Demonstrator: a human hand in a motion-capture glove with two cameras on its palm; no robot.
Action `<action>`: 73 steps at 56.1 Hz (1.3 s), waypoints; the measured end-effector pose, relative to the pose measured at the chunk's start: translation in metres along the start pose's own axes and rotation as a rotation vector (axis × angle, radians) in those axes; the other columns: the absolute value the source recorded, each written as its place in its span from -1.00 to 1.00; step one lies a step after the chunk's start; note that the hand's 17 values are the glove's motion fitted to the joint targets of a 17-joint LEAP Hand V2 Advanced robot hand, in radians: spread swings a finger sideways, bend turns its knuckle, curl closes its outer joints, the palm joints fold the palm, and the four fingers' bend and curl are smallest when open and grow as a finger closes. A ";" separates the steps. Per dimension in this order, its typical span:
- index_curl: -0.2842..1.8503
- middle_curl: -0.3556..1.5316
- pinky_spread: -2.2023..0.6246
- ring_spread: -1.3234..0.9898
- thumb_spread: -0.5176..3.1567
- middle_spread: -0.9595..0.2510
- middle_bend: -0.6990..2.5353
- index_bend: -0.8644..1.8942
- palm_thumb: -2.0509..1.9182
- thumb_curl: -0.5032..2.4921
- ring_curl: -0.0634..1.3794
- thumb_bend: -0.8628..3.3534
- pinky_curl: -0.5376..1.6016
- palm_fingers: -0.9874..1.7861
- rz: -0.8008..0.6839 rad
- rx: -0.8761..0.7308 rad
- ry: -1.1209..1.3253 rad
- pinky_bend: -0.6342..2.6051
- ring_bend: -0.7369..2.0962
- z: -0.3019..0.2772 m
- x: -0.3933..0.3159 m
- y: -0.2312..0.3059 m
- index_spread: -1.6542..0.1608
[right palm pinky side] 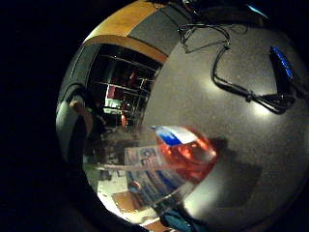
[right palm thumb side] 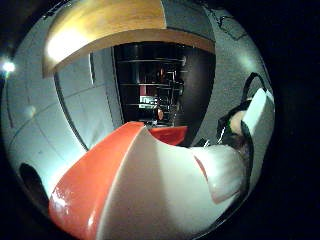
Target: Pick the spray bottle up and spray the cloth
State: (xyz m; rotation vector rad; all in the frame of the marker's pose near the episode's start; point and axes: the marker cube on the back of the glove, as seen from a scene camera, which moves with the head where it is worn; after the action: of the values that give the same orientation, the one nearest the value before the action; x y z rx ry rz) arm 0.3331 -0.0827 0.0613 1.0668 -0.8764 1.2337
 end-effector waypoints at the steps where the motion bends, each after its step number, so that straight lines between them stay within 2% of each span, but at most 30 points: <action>1: -0.27 -0.11 0.43 -0.03 -0.54 0.35 -0.24 -0.11 0.48 -0.21 -0.35 -0.61 -0.15 0.71 -0.007 -0.008 0.008 -0.46 -0.12 0.000 -0.001 0.000 0.61; 10: -0.25 -0.10 0.42 -0.03 -0.57 0.36 -0.23 -0.09 0.48 -0.19 -0.33 -0.61 -0.15 0.71 -0.123 -0.138 0.092 -0.44 -0.11 -0.006 -0.037 0.003 0.62; 19: -0.24 -0.10 0.41 -0.03 -0.59 0.36 -0.22 -0.07 0.47 -0.17 -0.32 -0.61 -0.15 0.72 -0.314 -0.371 0.264 -0.43 -0.10 -0.010 -0.092 0.021 0.62; 36: -0.24 -0.10 0.41 -0.03 -0.60 0.36 -0.21 -0.06 0.47 -0.16 -0.31 -0.61 -0.14 0.71 -0.551 -0.662 0.541 -0.42 -0.09 -0.012 -0.184 0.099 0.63; 46: -0.24 -0.10 0.41 -0.03 -0.61 0.36 -0.21 -0.06 0.47 -0.15 -0.31 -0.61 -0.15 0.71 -0.685 -0.831 0.765 -0.42 -0.09 -0.015 -0.214 0.156 0.63; 64: -0.24 -0.10 0.41 -0.03 -0.61 0.36 -0.21 -0.06 0.46 -0.14 -0.32 -0.61 -0.15 0.71 -0.951 -0.887 1.147 -0.41 -0.08 -0.025 -0.232 0.242 0.63; 71: -0.24 -0.10 0.41 -0.04 -0.61 0.36 -0.21 -0.05 0.46 -0.14 -0.32 -0.61 -0.15 0.71 -0.905 -0.635 1.500 -0.41 -0.08 -0.023 -0.224 0.243 0.63; 73: -0.24 -0.10 0.41 -0.03 -0.61 0.36 -0.21 -0.05 0.46 -0.14 -0.32 -0.61 -0.15 0.71 -0.909 -0.638 1.526 -0.41 -0.08 -0.020 -0.222 0.253 0.63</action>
State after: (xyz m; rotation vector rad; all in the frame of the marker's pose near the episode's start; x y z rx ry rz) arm 0.0501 -0.1261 -0.1159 -0.1953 0.4199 0.5640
